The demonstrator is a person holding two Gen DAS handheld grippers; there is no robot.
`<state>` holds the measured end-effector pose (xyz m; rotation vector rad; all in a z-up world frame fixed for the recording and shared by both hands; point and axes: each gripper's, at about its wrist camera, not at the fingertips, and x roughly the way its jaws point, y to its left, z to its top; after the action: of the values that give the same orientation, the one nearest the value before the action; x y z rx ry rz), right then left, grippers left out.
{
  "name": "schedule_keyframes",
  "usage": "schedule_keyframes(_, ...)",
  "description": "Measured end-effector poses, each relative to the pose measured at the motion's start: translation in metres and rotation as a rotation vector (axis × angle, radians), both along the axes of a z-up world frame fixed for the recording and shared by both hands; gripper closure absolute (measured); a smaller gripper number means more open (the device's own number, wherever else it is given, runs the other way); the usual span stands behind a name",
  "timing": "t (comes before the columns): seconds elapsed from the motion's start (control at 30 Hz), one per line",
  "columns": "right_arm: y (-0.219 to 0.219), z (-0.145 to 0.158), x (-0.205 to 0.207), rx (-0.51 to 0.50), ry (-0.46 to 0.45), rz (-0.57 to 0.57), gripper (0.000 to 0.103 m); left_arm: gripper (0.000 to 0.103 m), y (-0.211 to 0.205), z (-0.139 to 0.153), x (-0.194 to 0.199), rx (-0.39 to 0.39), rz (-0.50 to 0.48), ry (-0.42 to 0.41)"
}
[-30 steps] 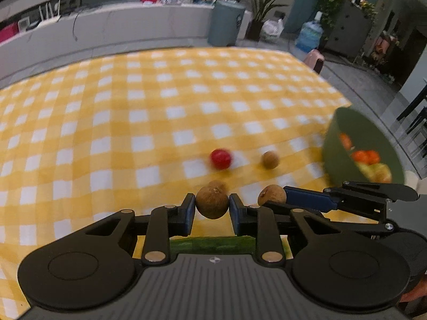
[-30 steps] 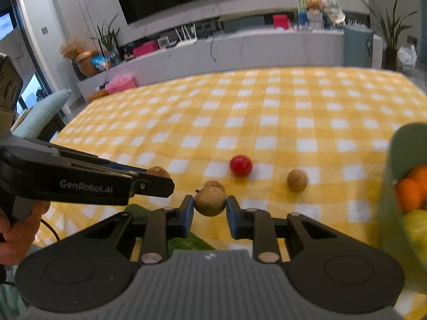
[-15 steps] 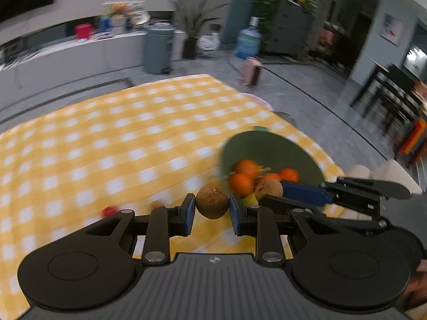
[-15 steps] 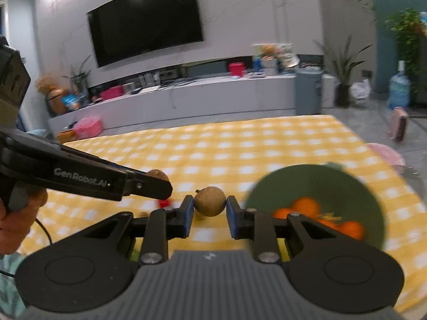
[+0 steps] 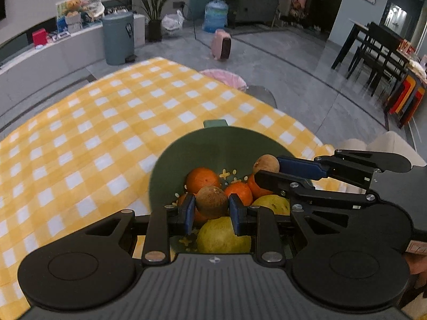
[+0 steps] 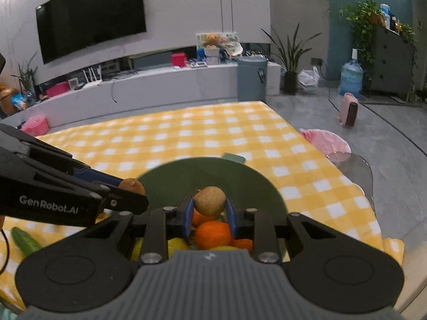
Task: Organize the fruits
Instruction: 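Lower the brown fruits into the colander and open both grippers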
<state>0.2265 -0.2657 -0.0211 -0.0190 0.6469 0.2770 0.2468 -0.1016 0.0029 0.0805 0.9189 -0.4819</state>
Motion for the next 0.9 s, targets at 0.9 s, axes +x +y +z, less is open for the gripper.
schedule_keyframes(0.9,0.0,-0.043,0.025,-0.067,0.058,0.046,0.078,0.068,-0.008,-0.042,0.037,-0.043,-0.004,0.133)
